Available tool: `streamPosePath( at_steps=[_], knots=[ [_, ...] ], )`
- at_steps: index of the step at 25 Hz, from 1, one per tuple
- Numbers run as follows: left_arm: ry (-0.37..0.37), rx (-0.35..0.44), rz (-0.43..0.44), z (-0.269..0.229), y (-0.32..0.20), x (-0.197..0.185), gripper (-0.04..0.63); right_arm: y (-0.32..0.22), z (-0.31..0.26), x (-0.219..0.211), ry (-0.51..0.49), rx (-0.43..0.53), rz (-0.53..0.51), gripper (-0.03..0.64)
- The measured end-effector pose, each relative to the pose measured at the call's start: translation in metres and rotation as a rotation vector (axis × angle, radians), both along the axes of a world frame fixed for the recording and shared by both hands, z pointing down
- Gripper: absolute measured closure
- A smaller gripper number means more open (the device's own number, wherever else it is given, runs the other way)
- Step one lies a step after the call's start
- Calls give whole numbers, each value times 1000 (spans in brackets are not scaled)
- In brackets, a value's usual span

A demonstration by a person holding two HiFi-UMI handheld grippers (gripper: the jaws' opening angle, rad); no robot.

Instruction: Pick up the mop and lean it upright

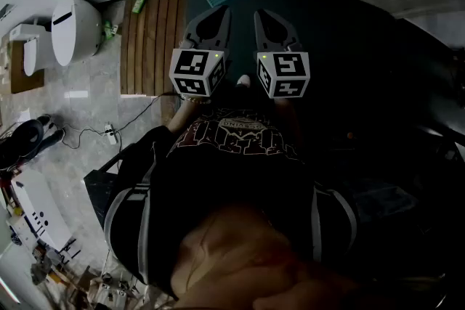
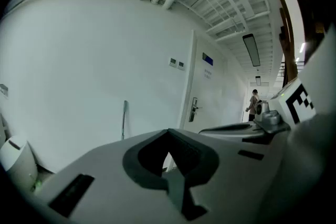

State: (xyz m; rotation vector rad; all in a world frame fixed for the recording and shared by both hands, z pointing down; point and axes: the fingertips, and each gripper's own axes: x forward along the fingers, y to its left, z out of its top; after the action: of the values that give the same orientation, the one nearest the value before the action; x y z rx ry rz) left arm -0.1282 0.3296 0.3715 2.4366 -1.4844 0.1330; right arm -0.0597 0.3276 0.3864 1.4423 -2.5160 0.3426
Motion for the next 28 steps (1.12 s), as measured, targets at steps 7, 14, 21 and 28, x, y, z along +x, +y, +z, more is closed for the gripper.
streamPosePath(
  at_steps=[7, 14, 21, 28],
  knots=[
    [4, -4, -10, 2, 1, 14, 549, -2, 0, 11, -16, 4, -20, 597],
    [-1, -6, -39, 3, 4, 22, 549, -1, 1, 17, -18, 1, -51, 597],
    [1, -17, -57, 8, 5, 25, 549, -3, 5, 20, -18, -7, -70, 597],
    [14, -23, -52, 12, -8, 20, 549, -16, 10, 15, -7, -13, -69, 597]
  ],
)
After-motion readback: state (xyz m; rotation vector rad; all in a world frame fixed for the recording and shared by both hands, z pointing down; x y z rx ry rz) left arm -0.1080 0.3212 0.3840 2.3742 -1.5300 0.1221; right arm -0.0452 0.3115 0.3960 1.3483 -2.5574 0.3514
